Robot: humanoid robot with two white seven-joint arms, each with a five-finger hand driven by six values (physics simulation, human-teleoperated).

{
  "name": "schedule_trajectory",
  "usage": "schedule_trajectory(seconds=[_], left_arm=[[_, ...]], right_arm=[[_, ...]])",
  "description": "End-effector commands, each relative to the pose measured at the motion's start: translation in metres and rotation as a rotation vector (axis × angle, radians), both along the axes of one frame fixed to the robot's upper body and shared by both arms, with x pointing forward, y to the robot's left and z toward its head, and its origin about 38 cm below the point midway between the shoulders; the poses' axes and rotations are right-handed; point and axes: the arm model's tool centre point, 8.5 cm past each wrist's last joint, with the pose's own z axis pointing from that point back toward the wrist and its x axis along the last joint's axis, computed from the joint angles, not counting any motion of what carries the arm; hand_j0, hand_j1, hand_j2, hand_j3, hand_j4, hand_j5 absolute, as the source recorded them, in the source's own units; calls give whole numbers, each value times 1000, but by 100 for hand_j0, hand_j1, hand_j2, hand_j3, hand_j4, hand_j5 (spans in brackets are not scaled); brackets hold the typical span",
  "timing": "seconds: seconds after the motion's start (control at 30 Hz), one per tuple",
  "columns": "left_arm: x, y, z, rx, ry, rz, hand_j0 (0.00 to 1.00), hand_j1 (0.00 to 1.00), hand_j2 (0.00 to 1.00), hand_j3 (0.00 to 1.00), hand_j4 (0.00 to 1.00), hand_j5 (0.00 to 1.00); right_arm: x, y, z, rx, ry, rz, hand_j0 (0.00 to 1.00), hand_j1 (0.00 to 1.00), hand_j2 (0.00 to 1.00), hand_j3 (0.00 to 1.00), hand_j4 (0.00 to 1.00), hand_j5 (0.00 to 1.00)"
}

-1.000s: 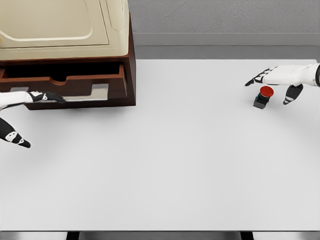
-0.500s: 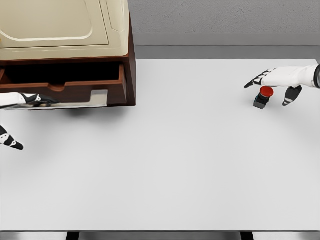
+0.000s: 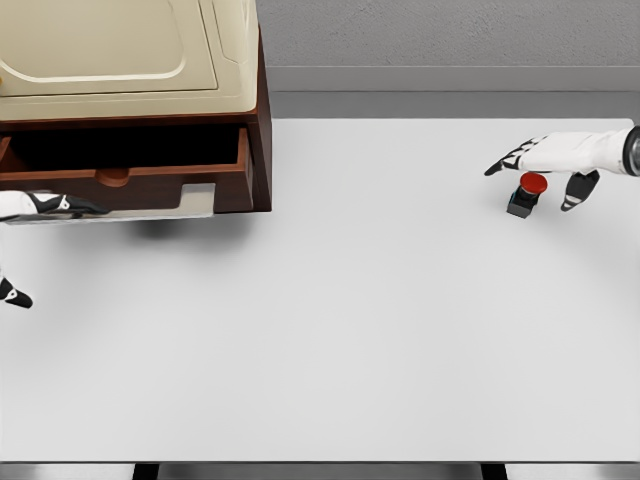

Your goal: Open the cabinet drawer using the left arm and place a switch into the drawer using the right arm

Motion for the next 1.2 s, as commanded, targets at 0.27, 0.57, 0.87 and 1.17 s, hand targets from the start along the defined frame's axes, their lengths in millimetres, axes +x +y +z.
schedule_trajectory(seconds=[0.27,0.57,0.87,1.17], left_arm=[[-11,6,3,-19,-4,-33,100,100,100,100,100,100],[-6,1,8,-63,-11,-25,100,100,100,100,100,100],[4,-8,-3,-73,22,1,100,100,100,100,100,100],[-8,2,36,-161,-68,-44,100,100,100,100,100,100]], right_arm=[[2,4,-3,0,7,2,100,100,100,100,100,100],[8,-5,-4,-10,12,-39,100,100,100,100,100,100],[8,-4,-8,-18,21,-35,100,100,100,100,100,100],[9,-4,-10,-20,26,-40,100,100,100,100,100,100]])
